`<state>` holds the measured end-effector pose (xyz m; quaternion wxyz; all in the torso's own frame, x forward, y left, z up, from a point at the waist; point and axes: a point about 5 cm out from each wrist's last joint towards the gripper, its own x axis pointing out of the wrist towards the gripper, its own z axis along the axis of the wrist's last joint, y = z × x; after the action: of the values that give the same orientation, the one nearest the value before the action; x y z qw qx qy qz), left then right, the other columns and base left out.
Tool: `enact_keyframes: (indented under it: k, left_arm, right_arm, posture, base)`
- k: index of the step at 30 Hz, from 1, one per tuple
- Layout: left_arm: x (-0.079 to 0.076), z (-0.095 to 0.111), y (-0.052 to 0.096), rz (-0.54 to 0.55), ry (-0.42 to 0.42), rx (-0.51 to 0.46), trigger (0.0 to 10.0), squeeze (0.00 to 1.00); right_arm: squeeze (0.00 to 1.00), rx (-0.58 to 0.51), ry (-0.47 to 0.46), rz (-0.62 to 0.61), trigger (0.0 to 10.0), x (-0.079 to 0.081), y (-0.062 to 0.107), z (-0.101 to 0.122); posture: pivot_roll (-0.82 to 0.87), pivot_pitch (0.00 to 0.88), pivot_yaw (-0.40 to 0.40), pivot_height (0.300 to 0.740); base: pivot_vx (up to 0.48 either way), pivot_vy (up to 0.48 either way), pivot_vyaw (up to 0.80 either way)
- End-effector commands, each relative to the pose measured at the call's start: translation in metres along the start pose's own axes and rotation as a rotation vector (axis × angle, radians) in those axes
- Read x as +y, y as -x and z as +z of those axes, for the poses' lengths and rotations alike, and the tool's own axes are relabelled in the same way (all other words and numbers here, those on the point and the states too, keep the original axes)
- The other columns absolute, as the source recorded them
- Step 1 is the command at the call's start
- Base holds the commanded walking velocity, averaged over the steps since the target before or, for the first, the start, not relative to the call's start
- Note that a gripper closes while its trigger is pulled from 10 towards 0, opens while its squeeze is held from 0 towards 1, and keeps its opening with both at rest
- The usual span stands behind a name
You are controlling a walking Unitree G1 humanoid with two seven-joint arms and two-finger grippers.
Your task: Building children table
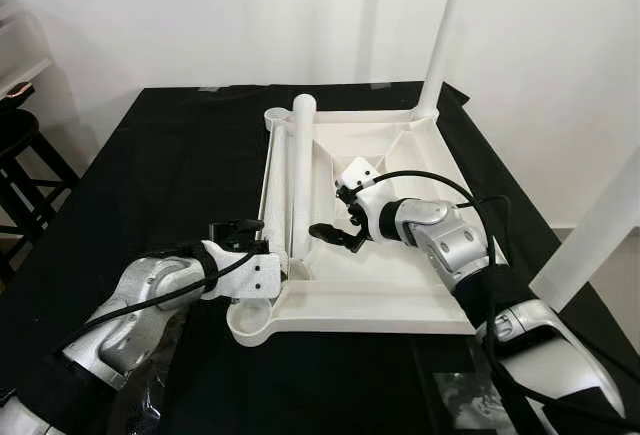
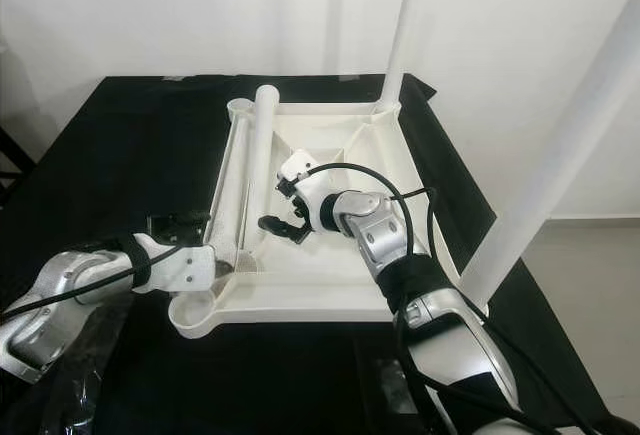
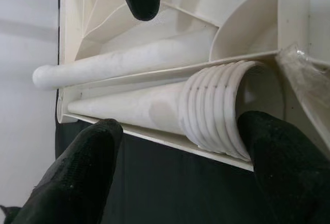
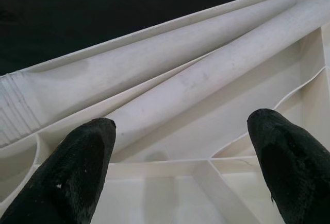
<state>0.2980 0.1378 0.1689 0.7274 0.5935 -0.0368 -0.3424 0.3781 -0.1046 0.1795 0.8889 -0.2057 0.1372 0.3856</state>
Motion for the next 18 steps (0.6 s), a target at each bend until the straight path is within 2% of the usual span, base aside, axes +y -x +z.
enact_keyframes:
  k: [1,5,7,8,9,10,16,17,18]
  left_arm:
    - [-0.004,-0.005,-0.004,-0.004,-0.009,0.049,10.0,0.0]
    - [-0.004,-0.005,-0.004,-0.004,-0.009,0.049,10.0,0.0]
    - [-0.018,-0.002,-0.018,0.068,0.091,0.12,10.0,0.0]
    - [-0.018,-0.002,-0.018,0.068,0.091,0.12,10.0,0.0]
    - [-0.02,-0.002,-0.022,0.137,0.162,0.17,10.0,0.0]
    - [-0.019,-0.002,-0.023,0.162,0.187,0.183,10.0,0.0]
    - [-0.012,-0.005,-0.022,0.228,0.254,0.217,10.0,0.0]
    - [-0.012,-0.007,-0.021,0.234,0.256,0.226,0.0,0.0]
    - [-0.011,-0.008,-0.021,0.237,0.254,0.233,0.0,0.0]
  right_arm:
    - [0.0,-0.002,0.004,-0.004,10.0,0.0,-0.001,0.004]
    - [0.0,-0.002,0.004,-0.004,10.0,0.0,-0.001,0.004]
    - [0.0,-0.004,-0.002,0.001,10.0,0.006,-0.003,0.004]
    - [0.0,-0.004,-0.002,0.001,10.0,0.006,-0.003,0.004]
    - [0.0,-0.002,-0.002,0.003,10.0,0.008,-0.005,0.003]
    - [0.0,-0.001,-0.003,0.003,10.0,0.008,-0.005,0.003]
    - [0.0,0.0,-0.005,0.003,10.0,0.009,-0.006,0.002]
    - [0.0,0.0,-0.004,0.004,10.0,0.01,-0.006,0.002]
    - [0.0,0.0,-0.004,0.004,10.0,0.01,-0.006,0.002]
  posture:
    - [-0.02,0.05,0.038,0.74]
    - [-0.02,0.05,0.038,0.74]
    - [-0.02,0.048,0.039,0.74]
    - [-0.02,0.048,0.039,0.74]
    - [-0.02,0.048,0.039,0.74]
    - [-0.02,0.048,0.04,0.74]
    - [-0.02,0.046,0.04,0.74]
    - [-0.02,0.045,0.041,0.74]
    - [-0.02,0.045,0.041,0.74]
  base:
    - [0.0,0.0,0.0]
    - [0.0,0.0,0.0]
    - [0.0,0.0,0.0]
    - [0.0,0.0,0.0]
    - [0.0,0.0,0.0]
    - [0.0,0.0,0.0]
    - [0.0,0.0,0.0]
    - [0.0,0.0,0.0]
    - [0.0,0.0,0.0]
